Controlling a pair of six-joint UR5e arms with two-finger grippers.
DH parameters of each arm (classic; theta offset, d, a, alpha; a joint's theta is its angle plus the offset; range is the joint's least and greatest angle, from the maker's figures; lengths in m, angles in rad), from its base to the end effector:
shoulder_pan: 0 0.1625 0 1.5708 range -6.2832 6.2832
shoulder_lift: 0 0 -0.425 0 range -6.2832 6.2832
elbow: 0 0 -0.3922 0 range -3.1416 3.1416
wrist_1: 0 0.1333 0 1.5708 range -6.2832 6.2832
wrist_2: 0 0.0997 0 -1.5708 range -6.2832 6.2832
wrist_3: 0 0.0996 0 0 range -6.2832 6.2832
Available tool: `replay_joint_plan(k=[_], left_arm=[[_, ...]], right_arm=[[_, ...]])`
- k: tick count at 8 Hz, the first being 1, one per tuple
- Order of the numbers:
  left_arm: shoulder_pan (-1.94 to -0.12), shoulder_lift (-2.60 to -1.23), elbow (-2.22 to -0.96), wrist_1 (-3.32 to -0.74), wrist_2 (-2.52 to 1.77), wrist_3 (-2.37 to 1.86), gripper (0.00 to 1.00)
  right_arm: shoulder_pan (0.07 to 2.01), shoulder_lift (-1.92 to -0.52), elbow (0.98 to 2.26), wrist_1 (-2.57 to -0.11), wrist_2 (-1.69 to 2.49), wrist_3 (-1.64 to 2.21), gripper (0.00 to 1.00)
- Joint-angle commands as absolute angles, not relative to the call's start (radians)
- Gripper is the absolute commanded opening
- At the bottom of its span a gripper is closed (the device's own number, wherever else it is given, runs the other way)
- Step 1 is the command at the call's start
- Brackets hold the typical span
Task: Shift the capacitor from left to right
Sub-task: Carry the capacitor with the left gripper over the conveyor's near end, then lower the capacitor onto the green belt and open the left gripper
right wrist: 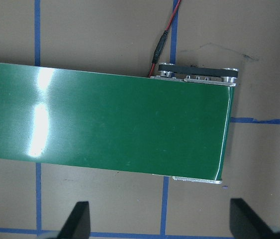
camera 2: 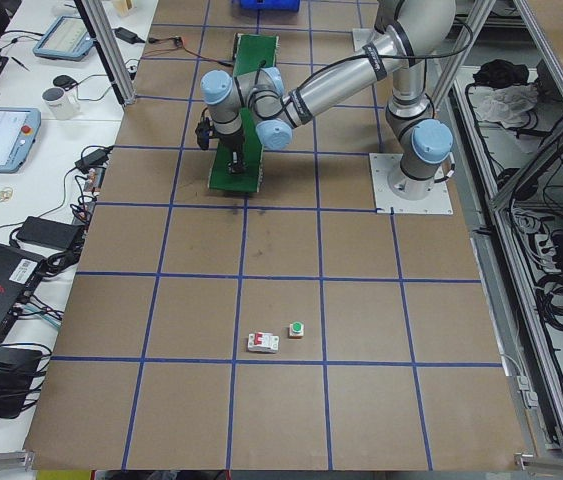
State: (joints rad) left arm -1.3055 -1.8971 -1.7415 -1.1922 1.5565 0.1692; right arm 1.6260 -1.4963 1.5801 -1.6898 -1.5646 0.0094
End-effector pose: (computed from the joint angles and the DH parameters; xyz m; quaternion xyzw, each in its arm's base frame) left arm 0.0190 -0.5837 0.2674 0.0484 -0.9970 -0.0562 0.0197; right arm 0.1627 -0.5174 0.4575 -0.0229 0.9996 -0.0175 0.0037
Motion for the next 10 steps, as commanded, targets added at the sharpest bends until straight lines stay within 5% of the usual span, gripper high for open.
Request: replay_joint_plan(k=[1,5,10], left_arm=[[-1.386,-1.829,-1.738,-1.21,1.572,0.143,1.0],[-1.385,-1.565,-1.733,-1.432,1.693,0.12,1.0],[-1.385,-1.536,-1.736,-1.45,1.692,0.121,1.0]], right_arm=[[1.626,-1.496,1.589,-1.689,-1.565,0.009,1.0],[1.626,-1.496,1.589,-1.69,-1.565,0.006,1.0],[1.626,-1.358,1.591,-1.802,-1.559,0.008,1.0]])
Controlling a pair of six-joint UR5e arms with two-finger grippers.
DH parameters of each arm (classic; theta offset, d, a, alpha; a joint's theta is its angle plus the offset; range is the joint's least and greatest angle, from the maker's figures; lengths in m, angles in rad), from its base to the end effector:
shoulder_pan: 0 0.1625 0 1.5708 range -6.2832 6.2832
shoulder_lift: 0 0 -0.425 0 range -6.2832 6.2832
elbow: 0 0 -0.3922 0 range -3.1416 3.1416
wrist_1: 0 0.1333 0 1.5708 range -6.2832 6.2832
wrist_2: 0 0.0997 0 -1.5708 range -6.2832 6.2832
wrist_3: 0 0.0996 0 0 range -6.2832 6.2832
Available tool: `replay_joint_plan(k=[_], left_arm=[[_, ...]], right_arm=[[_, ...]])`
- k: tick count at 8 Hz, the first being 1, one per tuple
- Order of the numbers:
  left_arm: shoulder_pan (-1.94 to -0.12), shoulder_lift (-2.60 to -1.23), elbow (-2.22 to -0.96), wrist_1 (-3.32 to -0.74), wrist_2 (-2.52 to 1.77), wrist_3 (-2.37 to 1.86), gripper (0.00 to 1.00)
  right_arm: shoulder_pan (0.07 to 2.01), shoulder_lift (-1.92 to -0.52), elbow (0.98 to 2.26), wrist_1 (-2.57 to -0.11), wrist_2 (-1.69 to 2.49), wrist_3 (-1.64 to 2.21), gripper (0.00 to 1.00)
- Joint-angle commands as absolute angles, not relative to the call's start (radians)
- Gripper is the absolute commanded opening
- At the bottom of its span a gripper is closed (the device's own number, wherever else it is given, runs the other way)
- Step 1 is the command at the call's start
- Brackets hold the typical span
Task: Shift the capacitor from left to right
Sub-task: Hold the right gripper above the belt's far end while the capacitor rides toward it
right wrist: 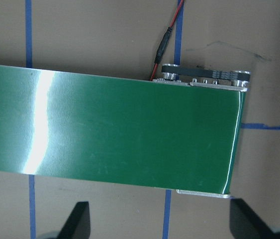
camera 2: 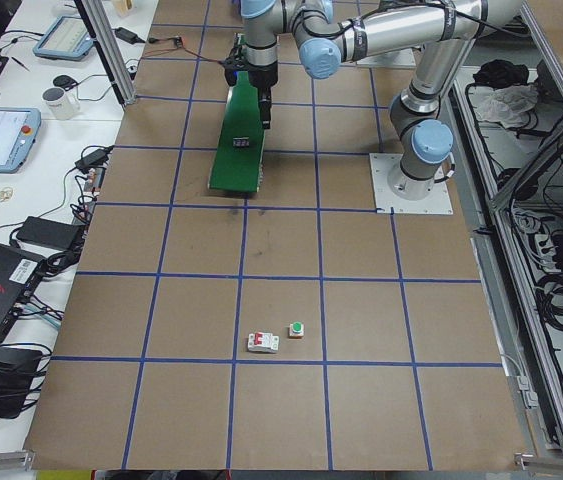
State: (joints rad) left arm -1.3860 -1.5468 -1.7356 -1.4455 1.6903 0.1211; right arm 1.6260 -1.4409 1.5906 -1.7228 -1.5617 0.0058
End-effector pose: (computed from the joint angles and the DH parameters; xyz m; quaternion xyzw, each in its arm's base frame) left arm -0.0318 -0.4905 0.4319 -0.0313 0.9977 0.0168 0.0578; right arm 0.1640 -0.5346 0.4261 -0.0247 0.9997 -0.0010 0.0046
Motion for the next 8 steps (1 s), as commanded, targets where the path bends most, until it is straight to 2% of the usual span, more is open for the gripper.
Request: replay_joint_plan(k=[1,5,8], left_arm=[[-1.387,-1.545,-1.736,-1.44,1.69,0.121,1.0],[-1.387,-1.563,-1.747,-1.436,1.692,0.121,1.0],[-1.387,-1.563,-1.747,-1.436,1.689,0.127,1.0]], right_arm=[[1.626,-1.301,1.595,-1.863,-1.56,0.009,1.0],[1.526,-1.276,1.732,-2.002,-1.453,-0.021,1.0],[1.526,-1.278,1.736,-2.0,-1.462,-0.02,1.0]])
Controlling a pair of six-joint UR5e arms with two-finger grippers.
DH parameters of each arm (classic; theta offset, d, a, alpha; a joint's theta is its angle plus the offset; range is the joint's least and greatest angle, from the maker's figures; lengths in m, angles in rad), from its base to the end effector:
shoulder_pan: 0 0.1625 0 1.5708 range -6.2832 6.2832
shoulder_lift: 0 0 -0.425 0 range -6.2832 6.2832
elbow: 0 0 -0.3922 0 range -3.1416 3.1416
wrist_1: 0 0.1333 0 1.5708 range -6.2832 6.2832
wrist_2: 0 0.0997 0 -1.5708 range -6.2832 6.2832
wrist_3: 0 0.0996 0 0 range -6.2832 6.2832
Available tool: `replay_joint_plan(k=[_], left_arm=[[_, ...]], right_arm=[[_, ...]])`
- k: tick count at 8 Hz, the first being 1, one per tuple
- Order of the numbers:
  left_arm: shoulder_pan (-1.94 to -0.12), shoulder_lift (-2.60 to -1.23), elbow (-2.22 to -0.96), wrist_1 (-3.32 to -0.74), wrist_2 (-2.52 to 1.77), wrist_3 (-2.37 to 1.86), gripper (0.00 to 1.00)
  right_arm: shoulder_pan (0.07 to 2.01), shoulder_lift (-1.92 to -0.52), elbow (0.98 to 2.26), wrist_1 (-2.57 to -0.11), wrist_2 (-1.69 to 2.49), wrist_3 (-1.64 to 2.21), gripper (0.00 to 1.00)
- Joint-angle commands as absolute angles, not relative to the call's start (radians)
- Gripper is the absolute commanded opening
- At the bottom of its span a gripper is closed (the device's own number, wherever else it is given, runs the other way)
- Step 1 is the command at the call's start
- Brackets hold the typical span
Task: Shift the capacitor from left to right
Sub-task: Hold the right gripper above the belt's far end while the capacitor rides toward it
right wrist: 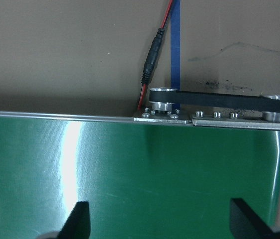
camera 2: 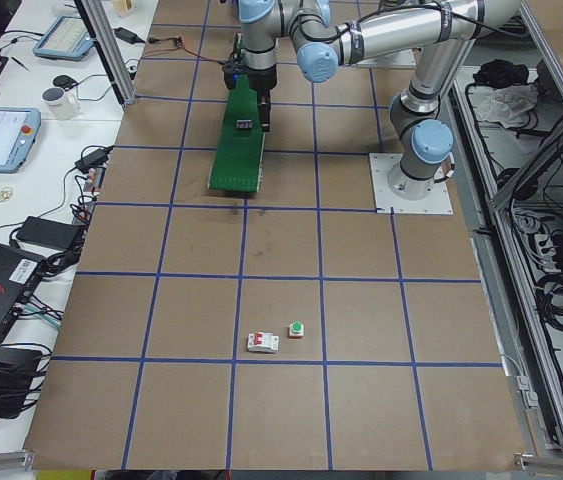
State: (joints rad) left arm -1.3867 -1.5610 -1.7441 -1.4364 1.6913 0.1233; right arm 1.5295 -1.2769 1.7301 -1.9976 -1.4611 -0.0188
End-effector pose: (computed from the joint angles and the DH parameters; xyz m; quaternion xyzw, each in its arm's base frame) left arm -0.0315 -0.4937 0.4219 -0.0295 0.9976 0.0236 0.0573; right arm 0.1204 -0.5782 0.2960 0.0120 0.9983 0.0115 0.0552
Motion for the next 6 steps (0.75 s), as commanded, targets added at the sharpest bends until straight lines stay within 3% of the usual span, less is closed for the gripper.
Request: replay_joint_plan(k=[1,6], left_arm=[[-1.387,-1.566,-1.74,-1.434,1.689,0.127,1.0],[-1.385,-1.577,-1.74,-1.434,1.69,0.132,1.0]], right_arm=[[1.526,-1.278,1.736,-2.0,-1.463,-0.02,1.0],[1.531,-1.275,1.738,-2.023,-1.462,-0.005,1.0]])
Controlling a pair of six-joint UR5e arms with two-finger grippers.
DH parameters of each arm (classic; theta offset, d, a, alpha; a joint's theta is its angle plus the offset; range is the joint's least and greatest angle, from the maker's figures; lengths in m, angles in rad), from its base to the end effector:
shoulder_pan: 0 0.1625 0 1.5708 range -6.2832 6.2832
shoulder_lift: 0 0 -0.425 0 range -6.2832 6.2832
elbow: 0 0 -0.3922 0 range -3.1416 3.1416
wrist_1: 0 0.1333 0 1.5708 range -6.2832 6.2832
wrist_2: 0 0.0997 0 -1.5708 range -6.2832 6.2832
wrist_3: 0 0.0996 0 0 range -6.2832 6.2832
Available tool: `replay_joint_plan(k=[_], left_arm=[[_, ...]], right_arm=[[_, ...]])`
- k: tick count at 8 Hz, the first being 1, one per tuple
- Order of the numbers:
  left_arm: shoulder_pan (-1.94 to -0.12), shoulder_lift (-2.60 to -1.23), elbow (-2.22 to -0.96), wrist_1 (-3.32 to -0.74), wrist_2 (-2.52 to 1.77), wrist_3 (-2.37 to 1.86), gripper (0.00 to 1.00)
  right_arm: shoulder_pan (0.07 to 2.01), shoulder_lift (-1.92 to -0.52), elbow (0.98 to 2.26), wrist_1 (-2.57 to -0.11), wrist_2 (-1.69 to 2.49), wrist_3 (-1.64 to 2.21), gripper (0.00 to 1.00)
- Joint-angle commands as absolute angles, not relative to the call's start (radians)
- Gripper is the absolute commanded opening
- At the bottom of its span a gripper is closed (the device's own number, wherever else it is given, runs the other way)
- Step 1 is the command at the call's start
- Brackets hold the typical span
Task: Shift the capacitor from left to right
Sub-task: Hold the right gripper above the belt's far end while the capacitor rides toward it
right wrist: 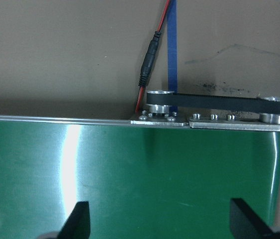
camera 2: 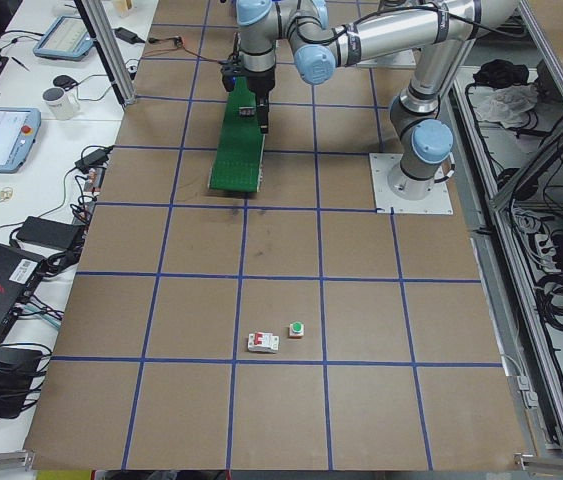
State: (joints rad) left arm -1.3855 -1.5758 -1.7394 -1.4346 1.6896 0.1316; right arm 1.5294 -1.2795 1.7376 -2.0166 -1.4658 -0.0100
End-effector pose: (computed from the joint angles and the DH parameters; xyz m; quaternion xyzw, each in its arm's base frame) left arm -0.0302 -0.4985 0.4172 -0.0257 0.9977 0.0278 0.0557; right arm 0.1199 -0.5778 0.2959 0.0160 0.9985 0.0048 0.0526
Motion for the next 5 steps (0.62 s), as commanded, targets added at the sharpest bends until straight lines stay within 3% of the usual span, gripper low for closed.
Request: replay_joint_plan(k=[1,5], left_arm=[[-1.385,-1.577,-1.741,-1.434,1.689,0.132,1.0],[-1.385,-1.577,-1.74,-1.434,1.689,0.126,1.0]], right_arm=[[1.532,-1.272,1.74,-2.023,-1.454,-0.002,1.0],[1.554,-1.27,1.741,-2.037,-1.451,0.048,1.0]])
